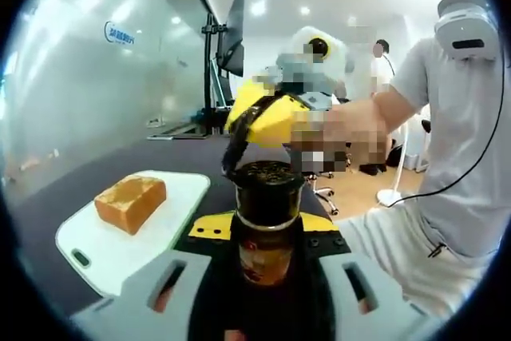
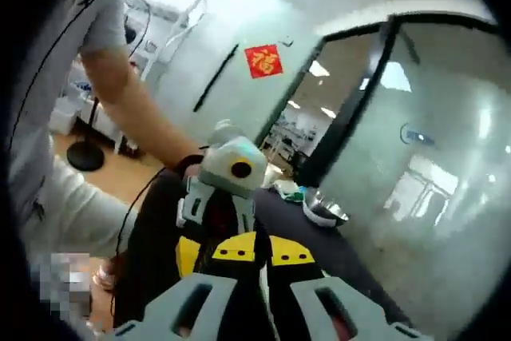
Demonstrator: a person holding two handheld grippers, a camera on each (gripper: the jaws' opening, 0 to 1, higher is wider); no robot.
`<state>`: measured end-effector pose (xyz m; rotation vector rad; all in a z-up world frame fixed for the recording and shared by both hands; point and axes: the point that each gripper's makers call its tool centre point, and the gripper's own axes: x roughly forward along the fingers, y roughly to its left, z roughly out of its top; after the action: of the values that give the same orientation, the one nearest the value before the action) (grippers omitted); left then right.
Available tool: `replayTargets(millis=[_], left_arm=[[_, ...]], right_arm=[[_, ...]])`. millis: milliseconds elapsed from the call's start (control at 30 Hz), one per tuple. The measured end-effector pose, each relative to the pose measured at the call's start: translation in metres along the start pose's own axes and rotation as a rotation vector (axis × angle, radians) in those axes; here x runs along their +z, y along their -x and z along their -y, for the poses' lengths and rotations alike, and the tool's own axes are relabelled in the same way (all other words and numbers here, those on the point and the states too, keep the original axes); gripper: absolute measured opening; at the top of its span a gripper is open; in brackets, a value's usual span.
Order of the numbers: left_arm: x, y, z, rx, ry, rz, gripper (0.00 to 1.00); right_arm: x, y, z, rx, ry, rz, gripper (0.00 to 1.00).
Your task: Sprinkle pepper
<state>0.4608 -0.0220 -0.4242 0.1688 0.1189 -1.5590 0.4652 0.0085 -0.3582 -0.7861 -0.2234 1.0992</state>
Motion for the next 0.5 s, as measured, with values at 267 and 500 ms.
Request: replayTargets(millis=[267,500], left_arm=[[0.001,-0.002,0.001,0.001,-0.018,-0.003,0.18],[0.001,-0.003,0.001,-0.003,-0.010,0.006,0.18]], right_arm=[[-0.001,0.008,-0.011,0.046,-0.064,-0.022,0.04],[0.025,0.024,-0.004,0.043,-0.205,0.130,0.10]])
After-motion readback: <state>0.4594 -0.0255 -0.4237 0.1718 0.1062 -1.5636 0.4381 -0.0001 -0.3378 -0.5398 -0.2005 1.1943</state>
